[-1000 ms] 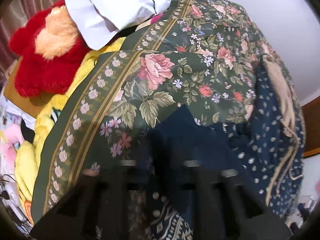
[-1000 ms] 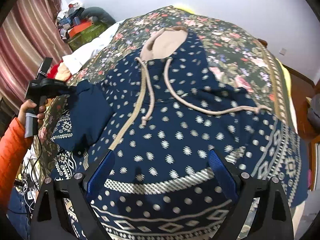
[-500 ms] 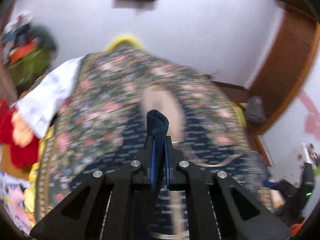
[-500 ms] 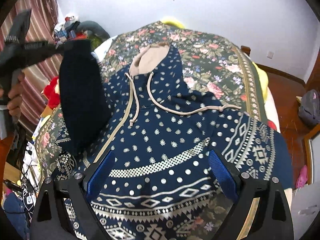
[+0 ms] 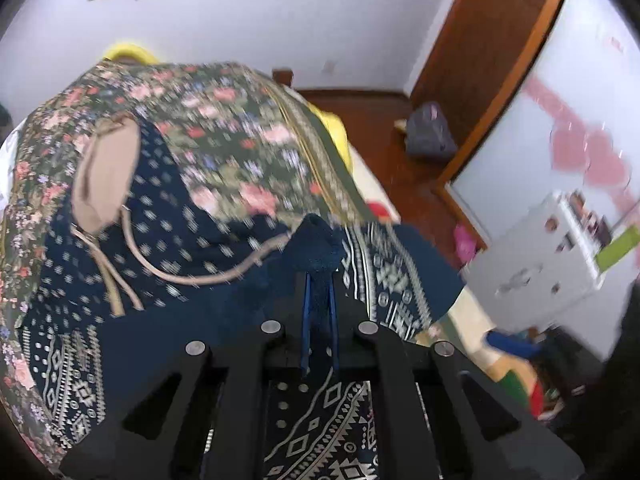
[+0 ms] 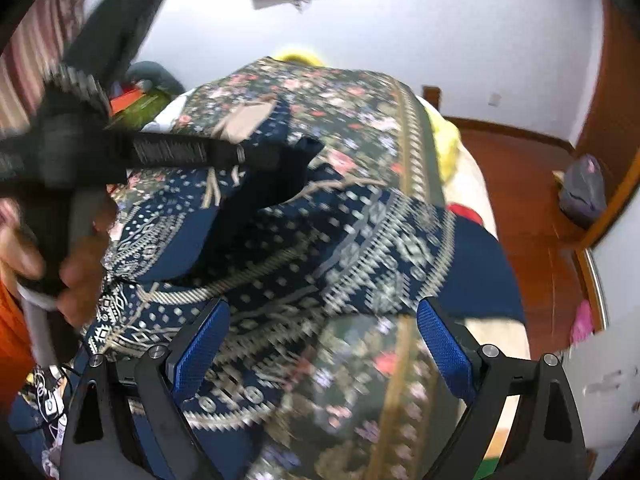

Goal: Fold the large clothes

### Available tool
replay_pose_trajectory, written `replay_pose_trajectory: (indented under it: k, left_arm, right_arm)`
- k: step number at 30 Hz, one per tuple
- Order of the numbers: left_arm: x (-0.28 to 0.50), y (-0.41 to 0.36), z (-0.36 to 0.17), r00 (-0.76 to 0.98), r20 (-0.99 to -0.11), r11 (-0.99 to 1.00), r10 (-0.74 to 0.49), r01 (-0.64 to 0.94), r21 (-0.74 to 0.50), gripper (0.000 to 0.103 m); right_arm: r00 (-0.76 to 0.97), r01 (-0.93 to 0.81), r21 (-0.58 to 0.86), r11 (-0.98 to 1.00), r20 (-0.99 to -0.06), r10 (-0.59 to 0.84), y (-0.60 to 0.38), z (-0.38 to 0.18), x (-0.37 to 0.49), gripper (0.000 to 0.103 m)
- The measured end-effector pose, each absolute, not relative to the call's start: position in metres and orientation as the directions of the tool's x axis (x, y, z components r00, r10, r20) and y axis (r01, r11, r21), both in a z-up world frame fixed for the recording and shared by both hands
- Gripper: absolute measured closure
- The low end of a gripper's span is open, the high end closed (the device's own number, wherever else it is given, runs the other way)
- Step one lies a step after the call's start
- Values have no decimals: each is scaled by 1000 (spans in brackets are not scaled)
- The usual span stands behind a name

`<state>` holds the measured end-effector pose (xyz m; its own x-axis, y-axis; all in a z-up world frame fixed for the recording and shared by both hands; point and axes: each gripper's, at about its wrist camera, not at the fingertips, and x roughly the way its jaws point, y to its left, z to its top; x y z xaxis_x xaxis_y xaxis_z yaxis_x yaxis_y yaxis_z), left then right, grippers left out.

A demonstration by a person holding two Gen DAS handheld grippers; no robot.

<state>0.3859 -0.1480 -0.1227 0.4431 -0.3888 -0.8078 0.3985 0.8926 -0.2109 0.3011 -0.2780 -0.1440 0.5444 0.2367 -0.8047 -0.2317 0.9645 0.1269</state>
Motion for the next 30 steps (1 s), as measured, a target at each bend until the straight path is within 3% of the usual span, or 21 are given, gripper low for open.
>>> replay_pose_trajectory:
  k: [5,6,8,10,13,17,20,25,30]
  left_arm:
    - [374,-167,-161,331,-872,881,-361,429,-202,95]
    - [371,-168,-164,309,-879,873,-362,443,-203,91]
    - [364,-165,-158,295,-888,861,-352,473,-185,79]
    - [363,-153,-146,322,-876,861,-358,477,-177,55]
    - [359,-118,-120,411,-834,879,-369,445,-170,35]
    - [353,-49,-103,528,-804,934,-274,345,-91,31]
    - [343,25,-115,563,-817,978,-127,206,-10,26]
    - [320,136,-161,489,-871,999,34,-2,38,26]
    - [281,209,-214,403,-908,986,110,-161,48,26]
  right_arm:
    - [522,-179,147,973,-824,221,-299,-156,296,9]
    - [517,-173,150,973,-827,220,-301,-159,297,9]
    - [508,-168,161,973,-832,225,-301,-164,299,9]
    - [495,-165,179,970,-835,239,-297,-168,304,9]
    - [489,-171,192,966,-835,252,-287,-174,314,9]
    - [494,-188,171,967,-834,244,-273,-182,330,9]
    - [498,-198,136,971,-839,219,-265,-190,349,10]
    - [449,-148,112,983,-877,167,-260,-214,391,33]
    - [455,-123,82,989,-881,129,-251,-228,411,37]
